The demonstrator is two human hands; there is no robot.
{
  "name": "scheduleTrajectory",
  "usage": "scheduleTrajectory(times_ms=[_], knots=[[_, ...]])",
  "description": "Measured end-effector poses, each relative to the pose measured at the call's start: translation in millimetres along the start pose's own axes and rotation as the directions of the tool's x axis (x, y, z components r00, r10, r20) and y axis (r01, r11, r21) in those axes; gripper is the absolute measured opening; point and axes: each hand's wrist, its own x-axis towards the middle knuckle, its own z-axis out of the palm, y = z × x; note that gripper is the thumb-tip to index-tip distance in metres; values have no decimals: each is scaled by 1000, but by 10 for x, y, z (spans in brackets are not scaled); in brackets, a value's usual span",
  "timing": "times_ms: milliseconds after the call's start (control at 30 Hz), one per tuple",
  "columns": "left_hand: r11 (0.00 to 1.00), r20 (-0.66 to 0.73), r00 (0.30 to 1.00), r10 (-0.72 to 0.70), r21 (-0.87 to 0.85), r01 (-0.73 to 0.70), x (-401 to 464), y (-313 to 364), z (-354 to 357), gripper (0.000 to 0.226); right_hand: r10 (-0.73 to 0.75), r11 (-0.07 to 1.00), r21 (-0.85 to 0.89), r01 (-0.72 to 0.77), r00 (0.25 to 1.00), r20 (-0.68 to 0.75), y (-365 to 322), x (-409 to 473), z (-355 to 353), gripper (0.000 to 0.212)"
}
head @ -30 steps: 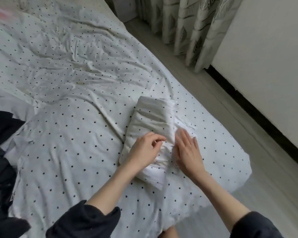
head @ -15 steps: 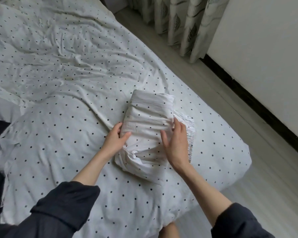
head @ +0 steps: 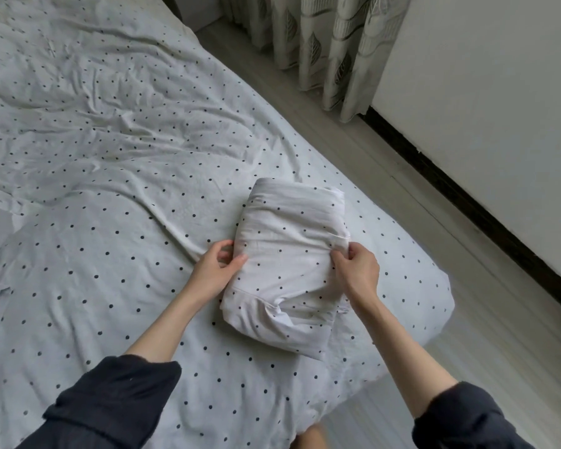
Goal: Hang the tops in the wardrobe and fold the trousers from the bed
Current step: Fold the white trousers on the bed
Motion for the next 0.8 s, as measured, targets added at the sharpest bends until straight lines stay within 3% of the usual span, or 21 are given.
scheduleTrajectory(times_ms=[33,100,200,333,467,600,800], knots=[[1000,0,1000,-10,-3,10,25,7,22,40,63,997,40,-64,998,12,47,58,-9,11],[997,9,998,-55,-53,56,79,9,32,38,157,983,87,-161,986,50,127,164,-28,31],[955,93,984,-155,-239,173,143,13,-15,36,278,916,217,-337,925,260,172,311,-98,57],[950,144,971,-189,-224,218,219,54,-86,30,358,860,149,-488,786,504,209,496,-264,61],[945,184,960,-212,-212,249,258,160,-105,27,367,809,156,-567,695,619,199,600,-316,48],[946,210,954,-213,-198,255,231,254,-144,26,349,814,184,-551,717,603,196,562,-295,48],[942,244,953,-177,-239,236,21,391,-263,20,199,869,298,-396,829,522,153,309,-429,17]])
